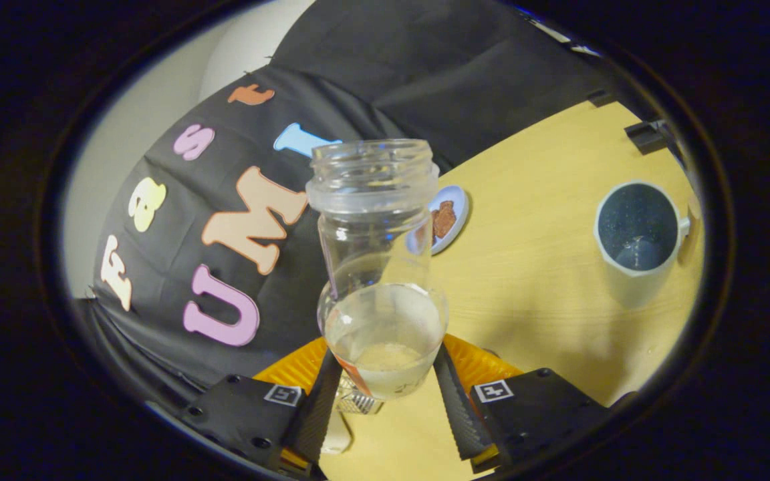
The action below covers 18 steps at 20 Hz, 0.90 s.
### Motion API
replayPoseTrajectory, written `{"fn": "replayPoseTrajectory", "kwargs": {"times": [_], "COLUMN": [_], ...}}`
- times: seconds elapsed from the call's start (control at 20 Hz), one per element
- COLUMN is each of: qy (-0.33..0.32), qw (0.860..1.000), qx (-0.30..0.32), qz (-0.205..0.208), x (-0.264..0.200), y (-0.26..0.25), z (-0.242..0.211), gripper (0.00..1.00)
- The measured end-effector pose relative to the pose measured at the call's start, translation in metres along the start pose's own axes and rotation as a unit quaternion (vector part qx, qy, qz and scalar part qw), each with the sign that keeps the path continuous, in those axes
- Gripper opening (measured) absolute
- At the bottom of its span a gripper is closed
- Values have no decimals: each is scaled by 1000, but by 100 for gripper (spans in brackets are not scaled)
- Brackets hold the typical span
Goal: Take the bottle from table, then pour the juice into the cup, finally place the bottle on the coaster
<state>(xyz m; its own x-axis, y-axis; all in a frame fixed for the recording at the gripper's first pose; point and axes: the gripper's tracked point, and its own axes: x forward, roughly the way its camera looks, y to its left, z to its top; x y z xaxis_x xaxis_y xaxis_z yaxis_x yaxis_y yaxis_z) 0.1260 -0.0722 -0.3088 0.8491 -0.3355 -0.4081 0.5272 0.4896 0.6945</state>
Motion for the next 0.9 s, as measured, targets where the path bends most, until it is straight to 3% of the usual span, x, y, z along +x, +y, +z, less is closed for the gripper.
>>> {"fn": "replayPoseTrajectory", "kwargs": {"times": [0.45, 0.9], "qy": [-2, 26], "qw": [990, 957], "qx": [-140, -285], "qz": [-31, -39], "x": [36, 56], "y": [-33, -48], "z": [-29, -55], "gripper": [78, 78]}}
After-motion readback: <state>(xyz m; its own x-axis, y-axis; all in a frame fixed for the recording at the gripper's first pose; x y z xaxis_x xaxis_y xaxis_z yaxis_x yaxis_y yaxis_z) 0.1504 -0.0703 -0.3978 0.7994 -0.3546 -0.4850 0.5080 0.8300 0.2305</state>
